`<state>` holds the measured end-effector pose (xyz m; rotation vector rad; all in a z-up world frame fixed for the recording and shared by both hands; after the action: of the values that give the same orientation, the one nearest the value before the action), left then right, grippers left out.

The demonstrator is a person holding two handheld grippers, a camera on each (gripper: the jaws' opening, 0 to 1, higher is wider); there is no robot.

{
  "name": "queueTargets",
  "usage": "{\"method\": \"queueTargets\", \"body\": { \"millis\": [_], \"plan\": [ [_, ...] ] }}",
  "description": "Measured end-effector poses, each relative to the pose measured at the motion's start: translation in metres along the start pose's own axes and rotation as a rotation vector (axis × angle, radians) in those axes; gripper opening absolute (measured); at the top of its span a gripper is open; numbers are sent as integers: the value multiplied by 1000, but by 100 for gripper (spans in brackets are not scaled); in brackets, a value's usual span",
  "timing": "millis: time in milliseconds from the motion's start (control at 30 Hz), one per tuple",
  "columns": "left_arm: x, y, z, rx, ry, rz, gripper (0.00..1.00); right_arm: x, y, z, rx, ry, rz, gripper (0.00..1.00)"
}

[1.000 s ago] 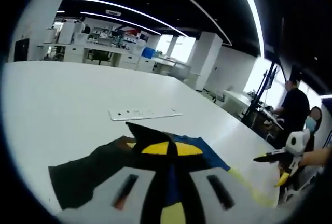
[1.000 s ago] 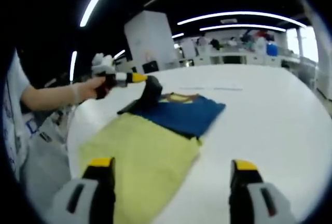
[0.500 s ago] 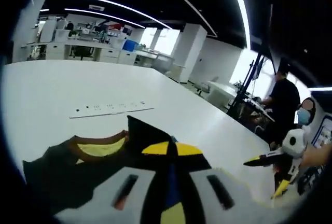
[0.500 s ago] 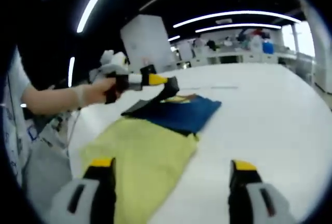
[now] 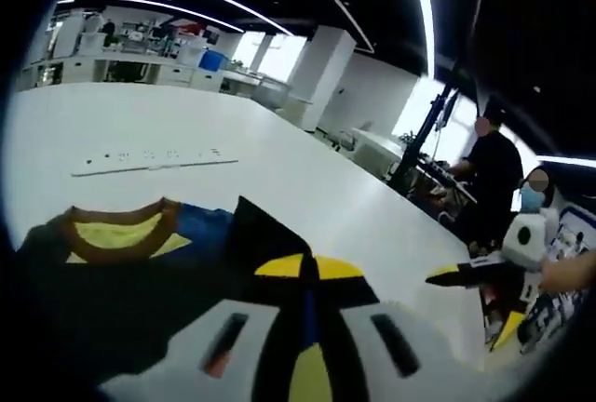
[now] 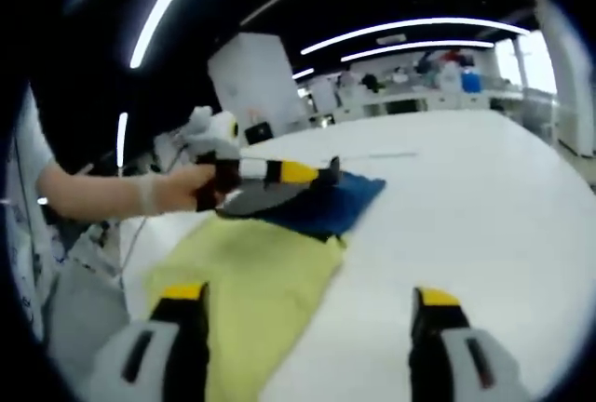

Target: Fold the garment on the visible template until the final outline fits inside the template.

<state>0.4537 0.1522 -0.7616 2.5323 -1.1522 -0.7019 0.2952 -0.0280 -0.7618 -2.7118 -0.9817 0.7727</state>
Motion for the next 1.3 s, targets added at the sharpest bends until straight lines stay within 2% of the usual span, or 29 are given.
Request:
{"method": "queueTargets", "body": {
  "millis": [367, 467, 567, 633, 667, 700, 733, 800, 867, 1000, 1033, 1100, 1233, 1300],
  "plan": [
    [12, 1, 34, -28, -100, 12, 0, -5, 2, 7, 19, 0, 14, 90],
    [12, -1, 40, -30, -126, 13, 0, -6, 3, 6, 20, 3, 16, 90],
    [10, 1, 39, -18, -130, 19, 1, -7, 4, 6, 23, 2, 18, 90],
    [9, 1, 37, -3, -125, 24, 9, -7, 5, 5, 25, 6, 20, 90],
    [8, 1, 36, 12, -121, 18, 18, -7, 6, 5, 28, 10, 21, 90],
    [7, 2, 35, 54, -103, 24, 31, -7, 6, 4, 31, 14, 20, 90],
    [5, 3, 35, 63, -101, 24, 38, -7, 6, 4, 33, 17, 20, 90],
    [2, -2, 32, 95, -90, 22, 43, -6, 5, 3, 29, 16, 21, 90],
    [-7, 2, 27, 115, -60, 15, 48, -6, 5, 3, 27, 13, 21, 90],
    [-19, -6, 19, 148, -35, -23, 76, -4, 1, -3, 30, 25, 10, 90],
    [-24, -13, 16, 183, -28, -47, 82, -3, 0, -5, 33, 32, 6, 90],
    [-30, -19, 15, 176, -33, -67, 91, -2, 0, -8, 29, 38, 6, 90],
    [-51, -29, 9, 129, -2, -107, 95, 0, -5, -15, 28, 51, 0, 90],
    [-64, -34, 8, 122, -5, -118, 95, 2, -7, -18, 24, 55, -3, 90]
  ]
}}
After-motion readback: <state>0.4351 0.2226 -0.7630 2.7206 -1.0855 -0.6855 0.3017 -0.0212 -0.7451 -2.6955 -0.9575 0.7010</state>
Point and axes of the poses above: the point that each gripper's makers call its tool centre point, and the gripper's own axes: x roughly forward along the fingers, y roughly to its right, z roughly out of its underside, the point moved 7 cm from there along -x, roughly backward along the fingers, and after that the axes turned 2 degrees about y, right-handed, at the moved point
